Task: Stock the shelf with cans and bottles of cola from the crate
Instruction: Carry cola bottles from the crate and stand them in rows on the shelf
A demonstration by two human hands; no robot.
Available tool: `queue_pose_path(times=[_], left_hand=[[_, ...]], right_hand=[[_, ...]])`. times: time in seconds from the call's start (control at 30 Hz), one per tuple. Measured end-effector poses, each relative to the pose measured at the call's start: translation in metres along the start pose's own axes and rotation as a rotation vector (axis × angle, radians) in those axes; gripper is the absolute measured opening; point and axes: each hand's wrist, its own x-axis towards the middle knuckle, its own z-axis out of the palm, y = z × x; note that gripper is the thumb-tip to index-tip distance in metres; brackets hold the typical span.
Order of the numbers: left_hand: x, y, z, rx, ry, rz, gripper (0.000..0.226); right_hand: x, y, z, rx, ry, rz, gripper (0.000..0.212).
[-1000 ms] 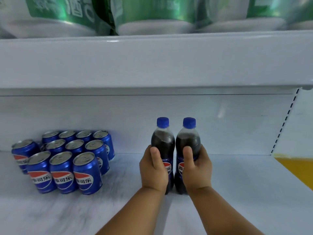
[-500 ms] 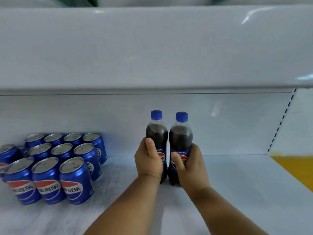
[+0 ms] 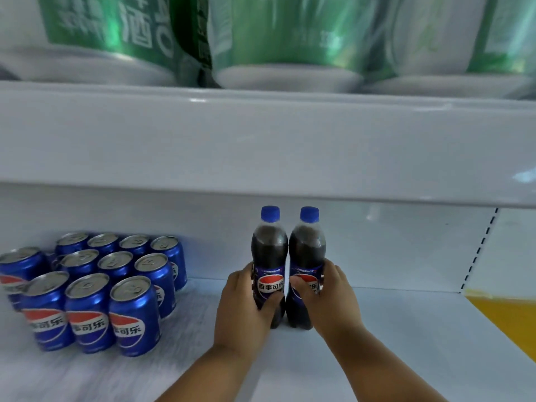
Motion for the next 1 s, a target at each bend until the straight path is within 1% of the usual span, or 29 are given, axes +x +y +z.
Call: queue_pose_path(times=[0.07, 0.13, 0.2, 0.33, 0.4, 0.57, 0.7, 1.0], left_hand=[[0.006, 0.000, -0.004, 0.061, -0.027, 0.002, 0.060], [0.016, 0.000, -0.004, 0.098, -0.044, -0.031, 0.057], [0.028, -0.002, -0.003, 0.101, -0.040, -0.060, 0.053], [0.041, -0.009, 0.001, 0.082, -0.029, -0.116, 0.055], [0.045, -0.010, 0.005, 0.080, -0.013, -0.119, 0.055], [0.055, -0.011, 0.009, 0.091, -0.045, -0.117, 0.053], [0.059, -0.011, 0.012, 0.102, -0.039, -0.130, 0.052], [0.057, -0.017, 0.018, 0.081, -0.017, -0.118, 0.055]], right_hand=[[0.008, 0.000, 0.000, -0.016, -0.038, 0.025, 0.045], [0.016, -0.002, 0.003, -0.020, -0.065, 0.044, 0.047], [0.025, -0.005, 0.006, -0.047, -0.072, 0.045, 0.047], [0.036, -0.009, 0.018, -0.067, -0.057, 0.042, 0.049], [0.041, -0.009, 0.022, -0.091, -0.035, 0.047, 0.049], [0.054, -0.009, 0.025, -0.147, -0.035, 0.058, 0.050], [0.058, -0.008, 0.028, -0.147, -0.027, 0.074, 0.050], [0.058, -0.005, 0.030, -0.151, -0.024, 0.071, 0.049]])
